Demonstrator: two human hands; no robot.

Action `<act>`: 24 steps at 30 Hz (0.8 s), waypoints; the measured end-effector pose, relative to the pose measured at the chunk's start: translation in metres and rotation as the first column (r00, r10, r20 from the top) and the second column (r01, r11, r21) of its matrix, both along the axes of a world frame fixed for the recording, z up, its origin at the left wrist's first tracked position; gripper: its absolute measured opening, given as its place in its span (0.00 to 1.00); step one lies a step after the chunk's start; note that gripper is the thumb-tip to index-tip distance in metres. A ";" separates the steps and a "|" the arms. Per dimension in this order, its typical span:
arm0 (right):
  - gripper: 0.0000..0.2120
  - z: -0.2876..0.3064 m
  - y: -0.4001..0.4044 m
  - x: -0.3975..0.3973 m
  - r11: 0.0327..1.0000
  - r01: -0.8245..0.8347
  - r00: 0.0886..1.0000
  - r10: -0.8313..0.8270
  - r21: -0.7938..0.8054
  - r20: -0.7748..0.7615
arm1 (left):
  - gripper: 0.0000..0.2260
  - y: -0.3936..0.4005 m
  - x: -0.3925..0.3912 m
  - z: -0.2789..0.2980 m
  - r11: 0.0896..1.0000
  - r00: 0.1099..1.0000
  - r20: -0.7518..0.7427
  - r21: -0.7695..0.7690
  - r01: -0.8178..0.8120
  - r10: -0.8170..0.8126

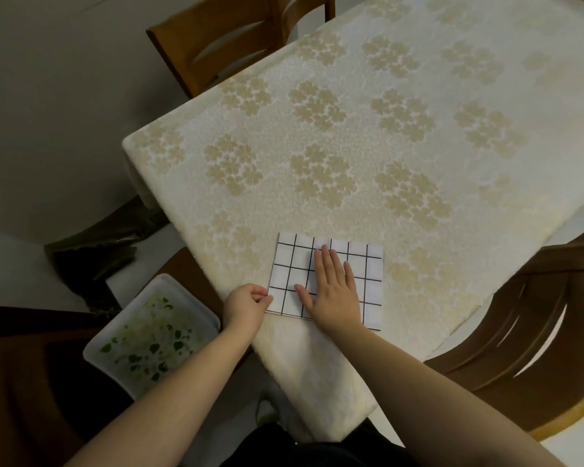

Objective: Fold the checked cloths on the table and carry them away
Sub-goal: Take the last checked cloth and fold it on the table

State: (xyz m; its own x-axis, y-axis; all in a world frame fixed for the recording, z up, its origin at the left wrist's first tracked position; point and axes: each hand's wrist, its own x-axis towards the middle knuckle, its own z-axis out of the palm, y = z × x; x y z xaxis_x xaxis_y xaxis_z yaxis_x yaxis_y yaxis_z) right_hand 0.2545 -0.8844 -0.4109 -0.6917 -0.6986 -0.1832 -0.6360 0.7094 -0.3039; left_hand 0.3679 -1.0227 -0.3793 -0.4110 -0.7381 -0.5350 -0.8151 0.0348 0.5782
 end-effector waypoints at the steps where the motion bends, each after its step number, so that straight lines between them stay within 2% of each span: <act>1: 0.38 -0.002 0.001 -0.003 1.000 0.002 1.000 -0.002 0.028 0.008 | 0.06 0.000 0.000 0.000 1.000 1.000 0.008 -0.010 0.001 -0.001; 8: 0.36 -0.008 0.041 -0.051 0.994 0.042 0.999 -0.041 0.098 -0.009 | 0.06 0.001 -0.002 0.000 1.000 0.999 0.034 -0.022 0.017 -0.017; 12: 0.33 -0.005 0.068 -0.081 0.988 0.116 0.993 -0.116 0.102 -0.015 | 0.08 0.000 -0.003 0.001 1.000 0.999 0.050 -0.013 0.019 -0.018; 19: 0.32 -0.007 0.073 -0.086 0.989 0.112 0.994 -0.112 0.096 -0.009 | 0.16 0.004 -0.001 0.006 0.992 0.998 0.036 0.116 0.044 -0.048; 22: 0.32 -0.006 0.072 -0.088 0.989 0.103 0.995 -0.104 0.104 0.006 | 0.16 0.004 -0.002 0.010 0.985 1.000 0.004 0.170 0.023 -0.024; 24: 0.32 -0.005 0.071 -0.090 0.991 0.119 0.993 -0.120 0.055 0.023 | 0.16 0.005 -0.002 0.012 0.979 1.000 -0.022 0.202 -0.016 0.021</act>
